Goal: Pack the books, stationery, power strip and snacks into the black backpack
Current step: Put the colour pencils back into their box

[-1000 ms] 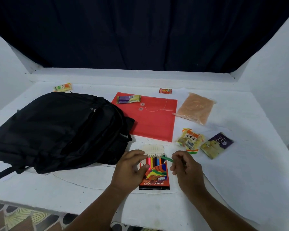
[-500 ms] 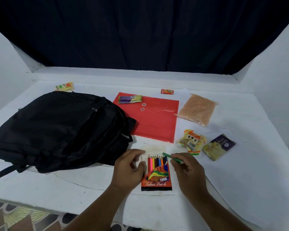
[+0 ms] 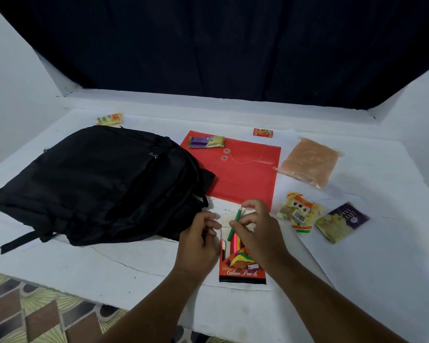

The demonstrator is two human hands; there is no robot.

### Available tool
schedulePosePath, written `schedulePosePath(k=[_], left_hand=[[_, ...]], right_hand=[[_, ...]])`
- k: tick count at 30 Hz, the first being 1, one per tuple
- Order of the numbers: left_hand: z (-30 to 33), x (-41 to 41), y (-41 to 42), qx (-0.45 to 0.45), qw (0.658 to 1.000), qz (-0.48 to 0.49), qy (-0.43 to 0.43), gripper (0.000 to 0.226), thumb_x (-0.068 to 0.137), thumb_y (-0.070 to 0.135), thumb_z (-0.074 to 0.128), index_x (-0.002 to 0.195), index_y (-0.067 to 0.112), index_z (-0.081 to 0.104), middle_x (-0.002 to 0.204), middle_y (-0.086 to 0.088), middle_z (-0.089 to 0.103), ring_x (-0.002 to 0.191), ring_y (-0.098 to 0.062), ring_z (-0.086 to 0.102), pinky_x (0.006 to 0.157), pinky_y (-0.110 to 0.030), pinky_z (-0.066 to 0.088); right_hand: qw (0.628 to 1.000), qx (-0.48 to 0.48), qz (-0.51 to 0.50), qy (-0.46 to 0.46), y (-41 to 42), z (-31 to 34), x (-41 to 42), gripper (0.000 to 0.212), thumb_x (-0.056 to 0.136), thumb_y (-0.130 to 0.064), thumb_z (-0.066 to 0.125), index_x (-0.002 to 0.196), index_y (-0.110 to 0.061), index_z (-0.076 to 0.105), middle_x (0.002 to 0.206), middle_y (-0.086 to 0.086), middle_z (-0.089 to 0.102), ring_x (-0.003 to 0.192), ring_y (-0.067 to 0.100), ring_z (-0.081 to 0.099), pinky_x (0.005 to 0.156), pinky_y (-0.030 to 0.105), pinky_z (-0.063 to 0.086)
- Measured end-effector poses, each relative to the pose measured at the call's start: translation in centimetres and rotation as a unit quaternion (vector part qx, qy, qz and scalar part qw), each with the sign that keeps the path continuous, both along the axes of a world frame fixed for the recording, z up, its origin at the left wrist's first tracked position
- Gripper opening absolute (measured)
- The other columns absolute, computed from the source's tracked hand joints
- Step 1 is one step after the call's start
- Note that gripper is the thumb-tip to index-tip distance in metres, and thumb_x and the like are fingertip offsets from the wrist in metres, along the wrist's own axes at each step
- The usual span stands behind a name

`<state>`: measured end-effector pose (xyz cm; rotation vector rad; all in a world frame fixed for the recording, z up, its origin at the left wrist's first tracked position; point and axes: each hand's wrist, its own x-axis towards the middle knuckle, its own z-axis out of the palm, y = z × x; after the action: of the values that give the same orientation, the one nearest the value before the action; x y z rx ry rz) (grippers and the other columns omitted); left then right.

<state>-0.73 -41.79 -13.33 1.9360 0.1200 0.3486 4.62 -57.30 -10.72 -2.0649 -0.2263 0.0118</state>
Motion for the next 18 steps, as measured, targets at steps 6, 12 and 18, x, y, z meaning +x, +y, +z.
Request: schedulePosePath(k=[6, 12, 18], left_hand=[[0.1, 0.1, -0.1, 0.004, 1.0, 0.002, 0.006, 0.042, 0.09, -0.007, 0.051, 0.115, 0.025, 0.058, 0.092, 0.006, 0.068, 0.087, -0.014, 0.069, 0.071, -0.027, 0.057], [0.2, 0.2, -0.2, 0.01, 1.0, -0.004, -0.006, 0.035, 0.092, -0.002, 0.055, 0.114, 0.024, 0.059, 0.088, 0.006, 0.069, 0.085, -0.013, 0.069, 0.072, -0.03, 0.058], [0.0, 0.3, -0.3, 0.03, 0.999, -0.005, -0.015, 0.031, 0.093, -0.001, 0.057, 0.114, 0.021, 0.061, 0.087, 0.008, 0.068, 0.086, -0.014, 0.069, 0.075, -0.028, 0.058]], right_hand=[[0.99, -0.122, 0.018, -0.075, -0.2, -1.6, 0.7, 0.033, 0.081, -0.039, 0.074, 0.113, -0.034, 0.066, 0.079, -0.026, 0.064, 0.092, 0.004, 0.06, 0.095, 0.042, 0.043], [0.982, -0.171, 0.058, -0.06, -0.6, -1.7, 0.7, 0.041, 0.077, -0.05, 0.075, 0.115, -0.037, 0.068, 0.109, -0.024, 0.063, 0.113, 0.004, 0.048, 0.1, 0.036, 0.029], [0.973, -0.174, 0.134, -0.069, -2.0, -2.2, 0.2, 0.047, 0.069, -0.06, 0.068, 0.111, -0.038, 0.067, 0.117, -0.023, 0.058, 0.114, 0.0, 0.045, 0.104, 0.034, 0.032]])
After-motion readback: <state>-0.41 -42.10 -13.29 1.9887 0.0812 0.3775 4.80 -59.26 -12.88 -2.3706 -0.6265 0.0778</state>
